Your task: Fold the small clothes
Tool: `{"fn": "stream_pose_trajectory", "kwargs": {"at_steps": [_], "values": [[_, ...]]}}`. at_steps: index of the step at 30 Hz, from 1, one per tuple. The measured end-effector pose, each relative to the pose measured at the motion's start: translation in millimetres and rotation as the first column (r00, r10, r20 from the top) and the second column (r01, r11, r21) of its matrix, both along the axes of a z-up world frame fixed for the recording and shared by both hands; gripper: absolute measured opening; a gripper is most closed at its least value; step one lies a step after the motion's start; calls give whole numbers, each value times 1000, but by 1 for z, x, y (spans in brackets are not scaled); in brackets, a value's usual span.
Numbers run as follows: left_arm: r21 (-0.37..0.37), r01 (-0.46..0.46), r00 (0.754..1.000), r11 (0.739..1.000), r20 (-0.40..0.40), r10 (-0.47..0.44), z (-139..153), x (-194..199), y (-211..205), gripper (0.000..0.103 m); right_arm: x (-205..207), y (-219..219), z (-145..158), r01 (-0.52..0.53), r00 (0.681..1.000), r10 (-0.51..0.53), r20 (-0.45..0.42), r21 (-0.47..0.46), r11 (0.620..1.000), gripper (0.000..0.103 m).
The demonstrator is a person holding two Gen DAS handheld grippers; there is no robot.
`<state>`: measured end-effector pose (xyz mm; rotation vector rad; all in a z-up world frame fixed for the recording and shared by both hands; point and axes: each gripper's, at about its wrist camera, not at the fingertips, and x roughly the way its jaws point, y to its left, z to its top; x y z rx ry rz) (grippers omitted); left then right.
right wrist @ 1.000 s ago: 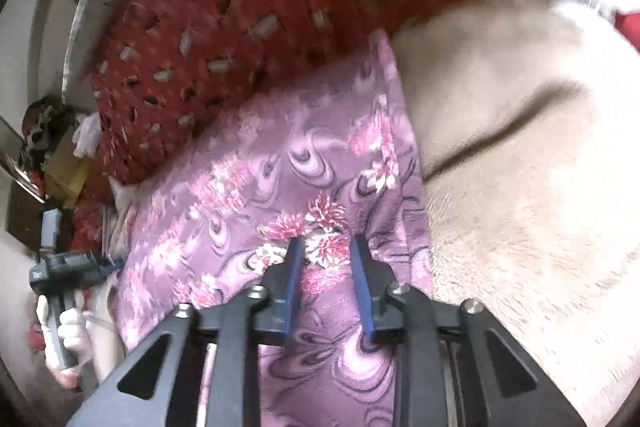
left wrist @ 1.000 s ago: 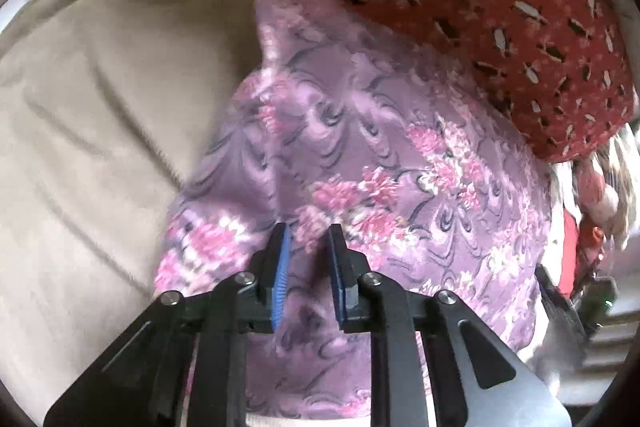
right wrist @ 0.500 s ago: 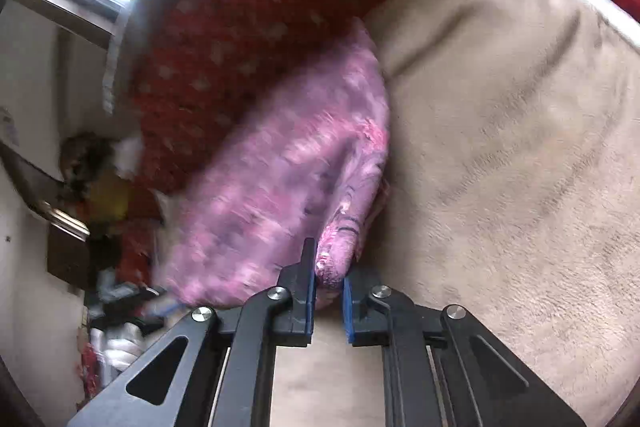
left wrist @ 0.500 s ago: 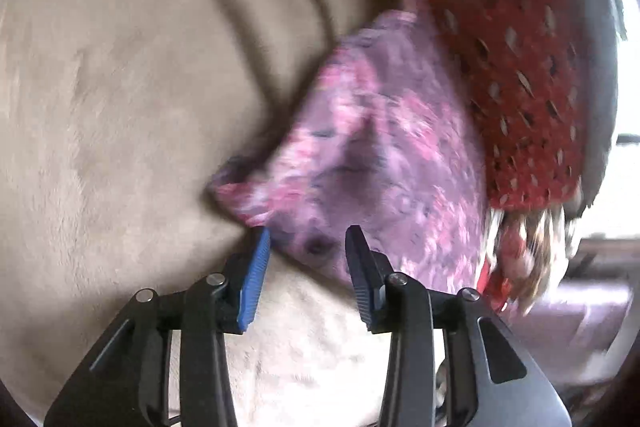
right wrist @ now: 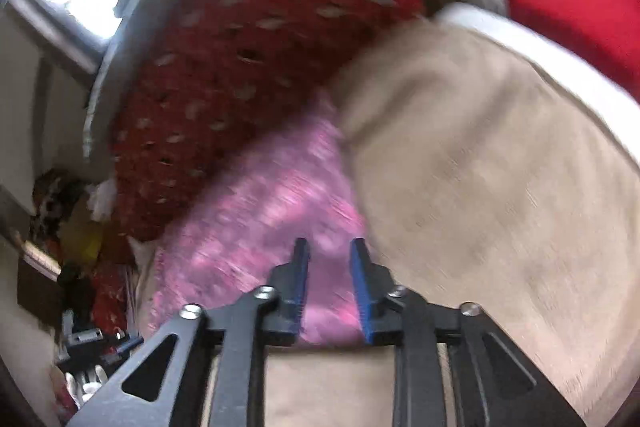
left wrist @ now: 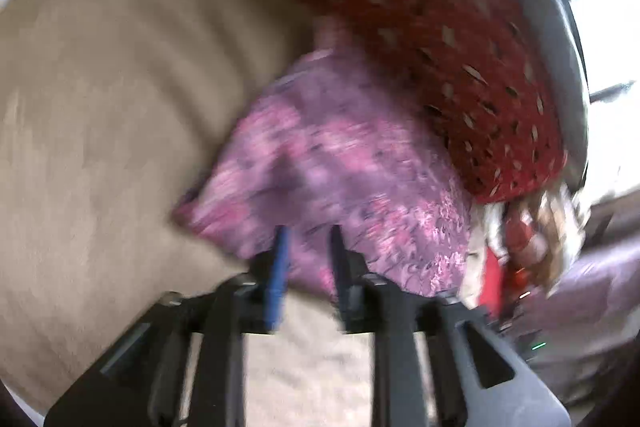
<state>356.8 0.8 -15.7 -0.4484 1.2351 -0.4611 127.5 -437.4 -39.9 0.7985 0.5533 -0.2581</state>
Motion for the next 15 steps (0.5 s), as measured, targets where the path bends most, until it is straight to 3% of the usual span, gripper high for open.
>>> {"fn": "stream_pose_trajectory", "kwargs": {"at_steps": [1,4,7,8,9,10,12,15], "values": [[55,15,998,998,56,-18,9,1,-14,52,8,4,9,-18,1000,19,7,-34,999,39],[156,61,988,986,132,-82,13,8,-56,54,48,23,24,-86,996,82,-32,-184,979,45],[237,68,992,969,89,-91,-18,19,-74,54,85,34,13,-101,990,65,-122,-317,943,57],[260,66,995,963,51,-81,-34,21,-78,54,93,31,-4,-106,981,43,-187,-342,934,68],[276,76,997,958,-2,-79,-55,24,-79,55,104,28,-22,-119,966,33,-255,-331,936,73],[270,68,997,960,13,-74,-65,24,-79,58,111,24,-44,-138,946,41,-322,-286,948,76],[270,71,991,960,89,-98,-58,16,-81,65,98,22,-49,-95,978,34,-204,-299,950,82],[298,89,985,951,113,-127,-58,13,-85,69,97,19,-48,-114,976,54,-209,-285,952,84]]}}
